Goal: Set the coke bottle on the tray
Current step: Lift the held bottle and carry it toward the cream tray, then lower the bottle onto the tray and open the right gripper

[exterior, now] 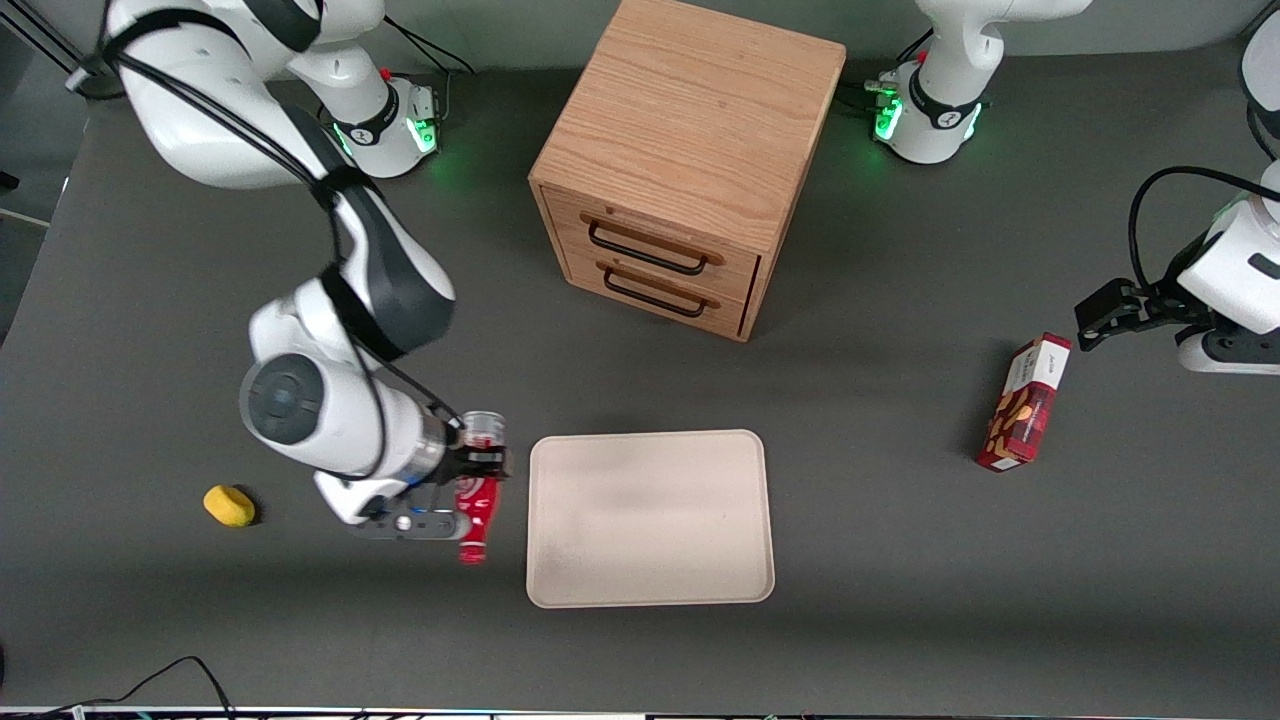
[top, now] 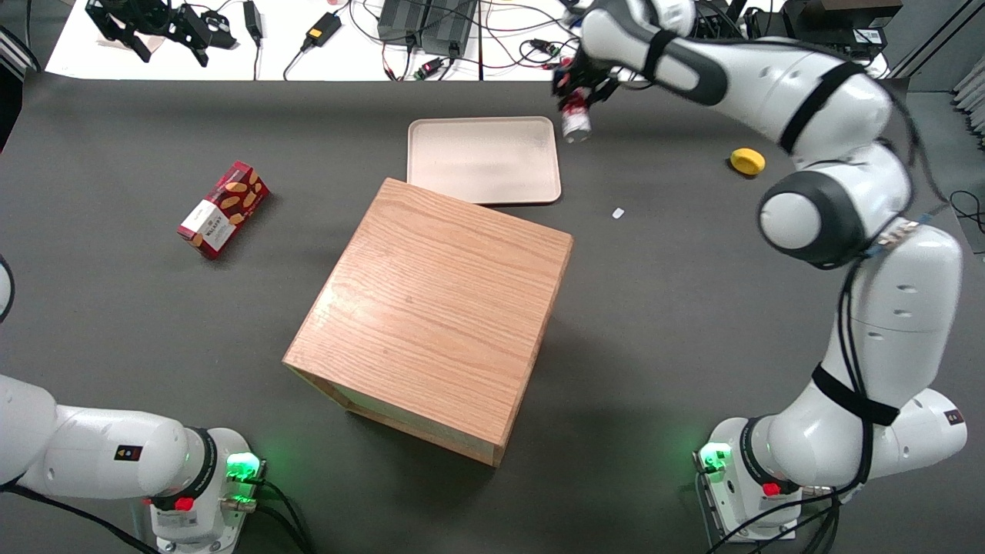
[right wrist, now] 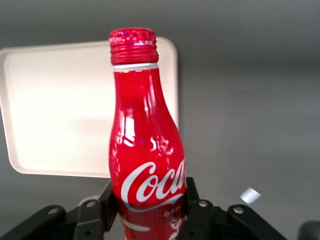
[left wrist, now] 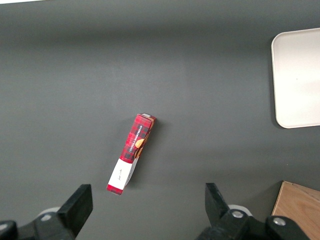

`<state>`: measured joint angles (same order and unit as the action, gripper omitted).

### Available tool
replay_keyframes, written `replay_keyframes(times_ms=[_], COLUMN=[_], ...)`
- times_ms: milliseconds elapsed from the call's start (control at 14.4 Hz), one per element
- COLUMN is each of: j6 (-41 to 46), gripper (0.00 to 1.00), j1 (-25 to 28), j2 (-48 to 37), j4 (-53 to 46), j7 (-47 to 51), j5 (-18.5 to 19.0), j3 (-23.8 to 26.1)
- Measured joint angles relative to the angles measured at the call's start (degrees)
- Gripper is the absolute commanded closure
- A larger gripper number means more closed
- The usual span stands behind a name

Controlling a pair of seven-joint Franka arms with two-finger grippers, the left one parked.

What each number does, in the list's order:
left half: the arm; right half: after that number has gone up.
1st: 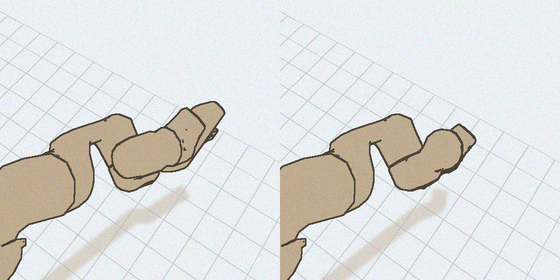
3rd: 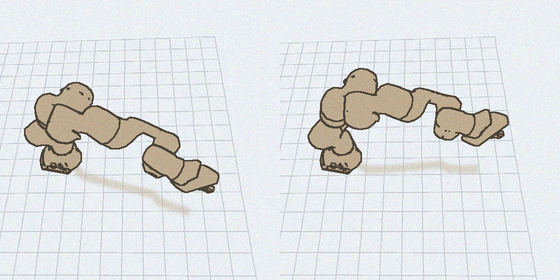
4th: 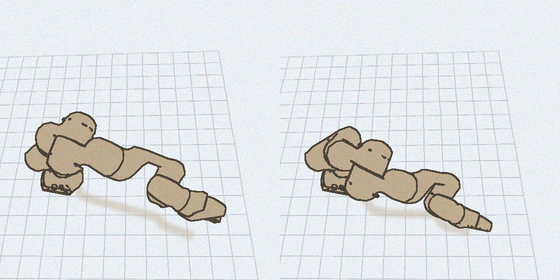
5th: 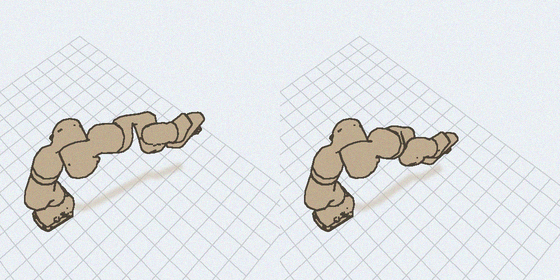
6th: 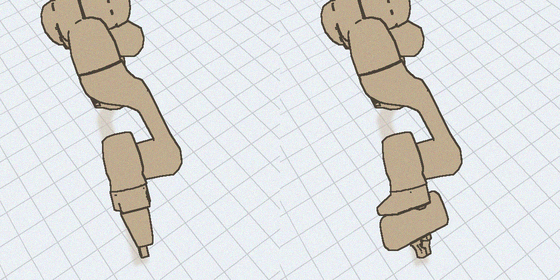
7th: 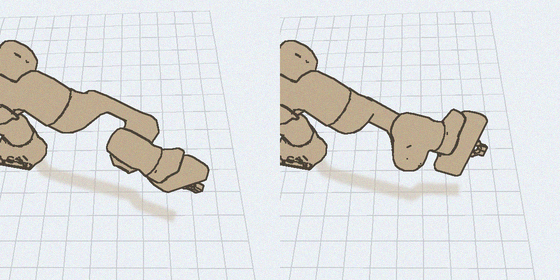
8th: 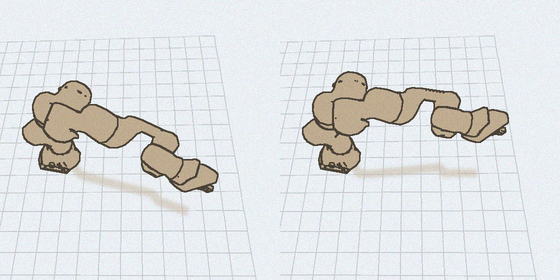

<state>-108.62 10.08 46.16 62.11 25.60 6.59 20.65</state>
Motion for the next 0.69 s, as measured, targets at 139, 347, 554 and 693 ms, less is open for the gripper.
replay_keyframes(times_ms=[139, 347, 554, 693], j6=[-1.89, -3.93, -7.91, -9.64], gripper=[1.0, 1.0, 1.0, 1.0], j1=[1.99, 2.42, 2.45, 2.86], j2=[4.28, 9.29, 12.91, 14.41], j4=[-1.57, -2.44, -3.0, -3.05], j7=[-0.83, -1.52, -1.6, -1.56], j5=[0.02, 0.07, 0.07, 0.04], j3=[-0.02, -0.8, -1.83, -2.43])
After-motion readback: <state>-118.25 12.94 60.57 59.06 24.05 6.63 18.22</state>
